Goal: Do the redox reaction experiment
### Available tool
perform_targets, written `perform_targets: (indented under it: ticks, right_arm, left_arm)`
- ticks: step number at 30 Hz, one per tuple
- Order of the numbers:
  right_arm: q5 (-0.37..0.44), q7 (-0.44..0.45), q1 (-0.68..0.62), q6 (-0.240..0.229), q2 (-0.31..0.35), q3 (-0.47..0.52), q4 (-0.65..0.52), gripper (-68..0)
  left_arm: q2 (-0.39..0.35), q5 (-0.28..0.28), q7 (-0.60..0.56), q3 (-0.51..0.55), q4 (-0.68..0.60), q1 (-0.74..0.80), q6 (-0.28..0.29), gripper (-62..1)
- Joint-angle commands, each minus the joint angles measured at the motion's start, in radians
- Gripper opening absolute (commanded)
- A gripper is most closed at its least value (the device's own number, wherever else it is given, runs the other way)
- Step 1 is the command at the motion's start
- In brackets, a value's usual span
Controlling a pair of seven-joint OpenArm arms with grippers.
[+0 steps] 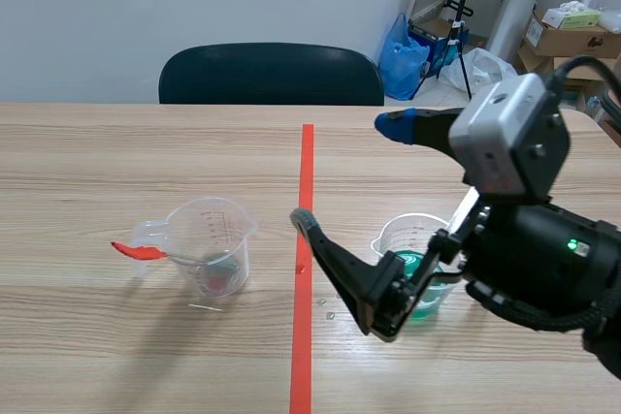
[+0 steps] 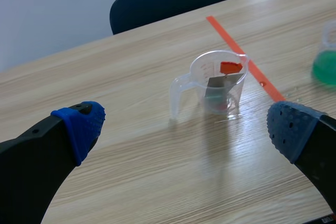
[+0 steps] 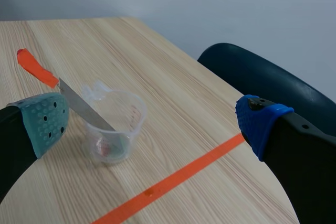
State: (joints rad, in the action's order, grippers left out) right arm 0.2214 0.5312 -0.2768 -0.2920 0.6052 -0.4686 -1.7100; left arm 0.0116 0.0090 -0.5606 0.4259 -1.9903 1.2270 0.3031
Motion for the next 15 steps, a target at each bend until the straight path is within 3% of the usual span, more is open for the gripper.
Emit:
perform_targets:
  ticks: [1,5,15]
  right_arm:
    - [0.037,0.014,-0.027,0.005,0.024,0.021,-0.032,0.4]
    - [0.097,0.014,-0.131,0.005,0.057,0.084,-0.078,0.4]
    - [0.095,0.01,-0.361,0.005,0.057,0.299,-0.172,0.4]
  left_arm:
    - [-0.004,-0.011,0.0,0.003,-0.017,-0.009,-0.003,1.4]
    - [-0.018,-0.016,0.012,-0.002,-0.04,-0.019,-0.013,1.4]
    - [-0.21,-0.035,0.065,-0.157,-0.04,-0.016,-0.183,1.4]
